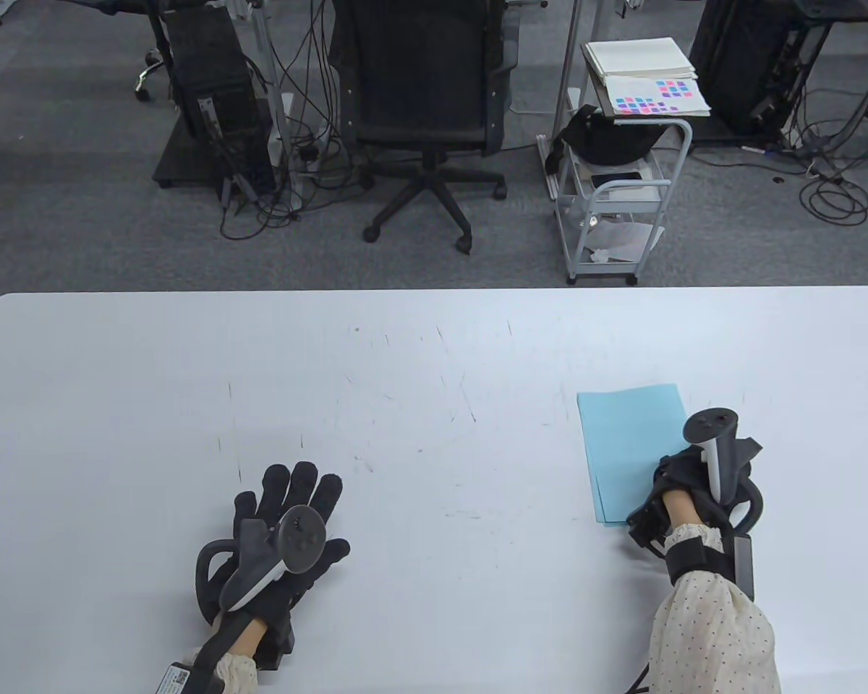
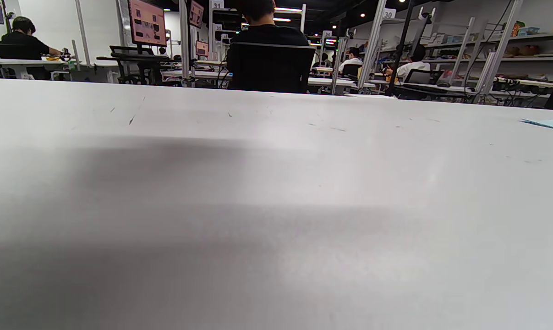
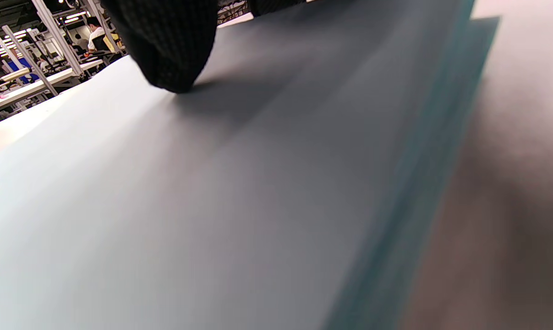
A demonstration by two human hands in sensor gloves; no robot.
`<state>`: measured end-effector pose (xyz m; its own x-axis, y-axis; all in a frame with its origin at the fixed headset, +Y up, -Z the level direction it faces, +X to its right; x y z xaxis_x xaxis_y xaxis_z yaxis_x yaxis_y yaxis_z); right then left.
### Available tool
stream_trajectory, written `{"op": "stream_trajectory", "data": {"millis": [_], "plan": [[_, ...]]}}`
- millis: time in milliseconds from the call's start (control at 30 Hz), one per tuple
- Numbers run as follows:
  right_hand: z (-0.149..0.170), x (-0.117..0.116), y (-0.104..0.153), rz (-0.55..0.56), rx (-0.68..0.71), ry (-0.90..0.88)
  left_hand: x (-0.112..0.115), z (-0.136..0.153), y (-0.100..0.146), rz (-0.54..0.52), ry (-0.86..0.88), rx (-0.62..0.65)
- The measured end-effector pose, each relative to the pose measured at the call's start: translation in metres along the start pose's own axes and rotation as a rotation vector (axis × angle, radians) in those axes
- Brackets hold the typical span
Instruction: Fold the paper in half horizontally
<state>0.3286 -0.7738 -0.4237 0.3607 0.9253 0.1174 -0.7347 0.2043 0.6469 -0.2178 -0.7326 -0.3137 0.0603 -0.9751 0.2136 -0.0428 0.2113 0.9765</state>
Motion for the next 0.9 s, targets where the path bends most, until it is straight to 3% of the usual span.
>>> {"op": "stream_trajectory", "data": {"millis": [333,600,900], "plan": [[-0.034,0.015,0.046,-0.041,0.228,0.004,0.002,-0.011,0.003,0.009,-0.009,0.034],[-0.067,0.03,0.121,-0.061,0.512,-0.002,-0.001,-0.02,0.008,-0.012,-0.017,0.054],[-0.07,-0.001,0.193,-0.078,0.811,0.065,0.0,-0.027,0.012,-0.027,-0.027,0.069]]}}
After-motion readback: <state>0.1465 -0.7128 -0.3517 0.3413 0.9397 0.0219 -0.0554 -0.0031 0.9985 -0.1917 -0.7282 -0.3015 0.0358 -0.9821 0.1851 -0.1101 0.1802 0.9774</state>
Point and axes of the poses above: the tracker on the back of each hand, its own z axis roughly to the little-finger side, its own y axis roughly from the fingertips to the wrist, x = y × z, the point moved 2 cm from there along -y, roughly from the wrist to the fingertips, and after that the axes turned 5 degrees about z, right-handed, at the moved point
